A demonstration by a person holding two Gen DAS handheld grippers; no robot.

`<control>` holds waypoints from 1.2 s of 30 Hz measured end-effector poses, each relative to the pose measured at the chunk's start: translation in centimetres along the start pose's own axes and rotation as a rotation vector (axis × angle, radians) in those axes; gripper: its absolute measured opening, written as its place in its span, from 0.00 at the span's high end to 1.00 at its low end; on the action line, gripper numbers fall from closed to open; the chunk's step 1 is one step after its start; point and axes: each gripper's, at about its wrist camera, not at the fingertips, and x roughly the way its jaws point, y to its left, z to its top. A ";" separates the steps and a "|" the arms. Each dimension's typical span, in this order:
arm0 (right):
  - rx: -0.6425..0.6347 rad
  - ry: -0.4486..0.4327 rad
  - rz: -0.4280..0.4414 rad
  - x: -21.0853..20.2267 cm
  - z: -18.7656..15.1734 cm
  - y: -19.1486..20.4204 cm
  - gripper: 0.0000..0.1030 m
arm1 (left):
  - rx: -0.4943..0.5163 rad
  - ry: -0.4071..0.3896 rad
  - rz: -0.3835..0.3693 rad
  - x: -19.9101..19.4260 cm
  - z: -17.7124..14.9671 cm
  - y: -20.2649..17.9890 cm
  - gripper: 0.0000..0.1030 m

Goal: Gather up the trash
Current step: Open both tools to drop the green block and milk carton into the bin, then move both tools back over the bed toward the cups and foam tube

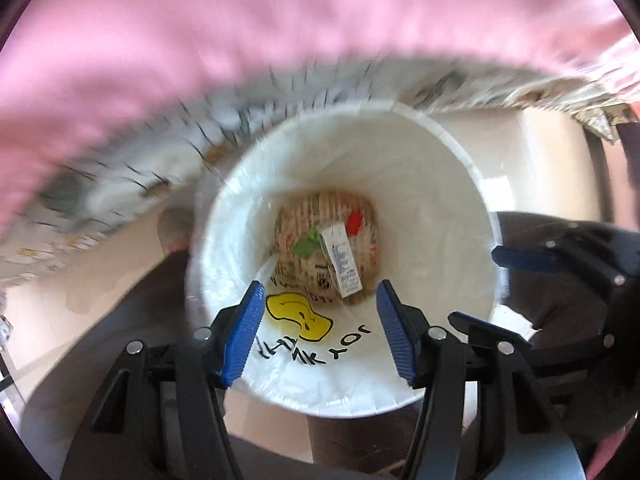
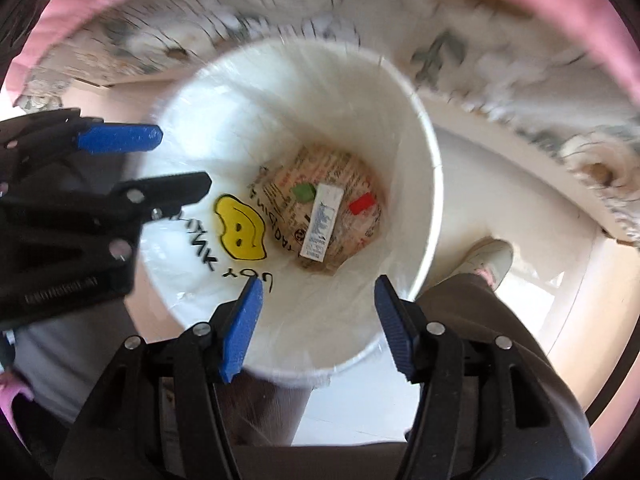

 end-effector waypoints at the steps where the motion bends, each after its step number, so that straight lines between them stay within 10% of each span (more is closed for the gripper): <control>1: -0.008 -0.023 -0.003 -1.3 -0.3 0.0 0.43 | 0.004 -0.029 0.000 -1.5 -0.1 0.0 0.41; 20: -0.075 -0.541 -0.079 -26.9 -1.3 1.3 0.36 | -0.010 -0.469 0.073 -27.4 5.3 1.7 0.32; 36: -0.106 -0.665 -0.068 -32.8 8.1 2.1 0.33 | -0.069 -0.532 0.043 -32.9 19.1 3.1 0.24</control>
